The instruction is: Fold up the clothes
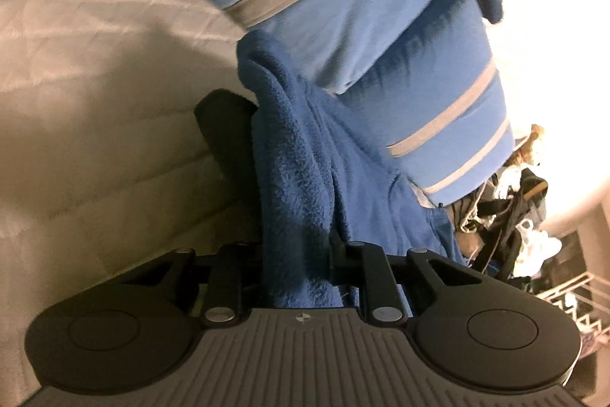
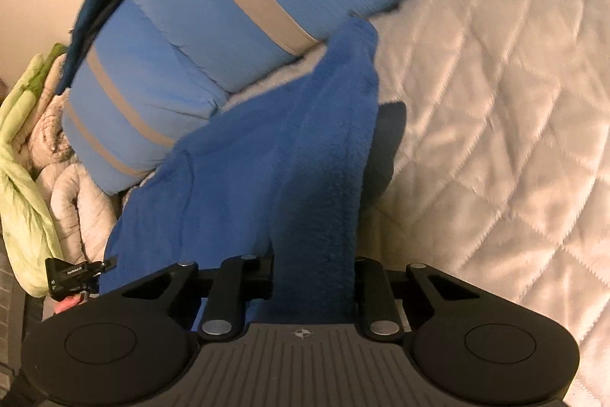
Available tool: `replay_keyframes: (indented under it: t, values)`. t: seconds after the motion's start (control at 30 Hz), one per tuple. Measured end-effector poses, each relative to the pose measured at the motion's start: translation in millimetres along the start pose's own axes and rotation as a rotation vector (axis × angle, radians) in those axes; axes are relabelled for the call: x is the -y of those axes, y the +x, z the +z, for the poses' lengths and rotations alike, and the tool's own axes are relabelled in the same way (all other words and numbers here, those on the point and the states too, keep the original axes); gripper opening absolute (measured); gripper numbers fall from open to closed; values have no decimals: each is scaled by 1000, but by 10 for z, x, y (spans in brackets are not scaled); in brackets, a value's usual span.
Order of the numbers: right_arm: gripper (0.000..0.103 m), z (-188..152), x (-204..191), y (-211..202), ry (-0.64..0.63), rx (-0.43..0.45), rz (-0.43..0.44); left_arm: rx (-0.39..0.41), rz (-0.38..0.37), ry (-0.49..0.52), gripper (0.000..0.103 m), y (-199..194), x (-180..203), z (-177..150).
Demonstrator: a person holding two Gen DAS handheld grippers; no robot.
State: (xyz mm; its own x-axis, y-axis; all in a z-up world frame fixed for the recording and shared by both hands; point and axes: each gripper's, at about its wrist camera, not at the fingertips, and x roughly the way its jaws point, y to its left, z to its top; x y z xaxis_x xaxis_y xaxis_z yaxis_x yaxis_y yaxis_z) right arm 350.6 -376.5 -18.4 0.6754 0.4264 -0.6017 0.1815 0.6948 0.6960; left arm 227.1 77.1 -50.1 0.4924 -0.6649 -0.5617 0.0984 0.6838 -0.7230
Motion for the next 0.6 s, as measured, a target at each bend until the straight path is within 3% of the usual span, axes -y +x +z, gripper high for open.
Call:
replay_keyframes:
  t: [0.37,0.6]
  values:
    - [23,219,-594,-389,-139,85,38,94,61,82,20,-399,270,205]
    - [23,396,-1027,-128,-209,87,67,166,116,122,20,-683,387,354]
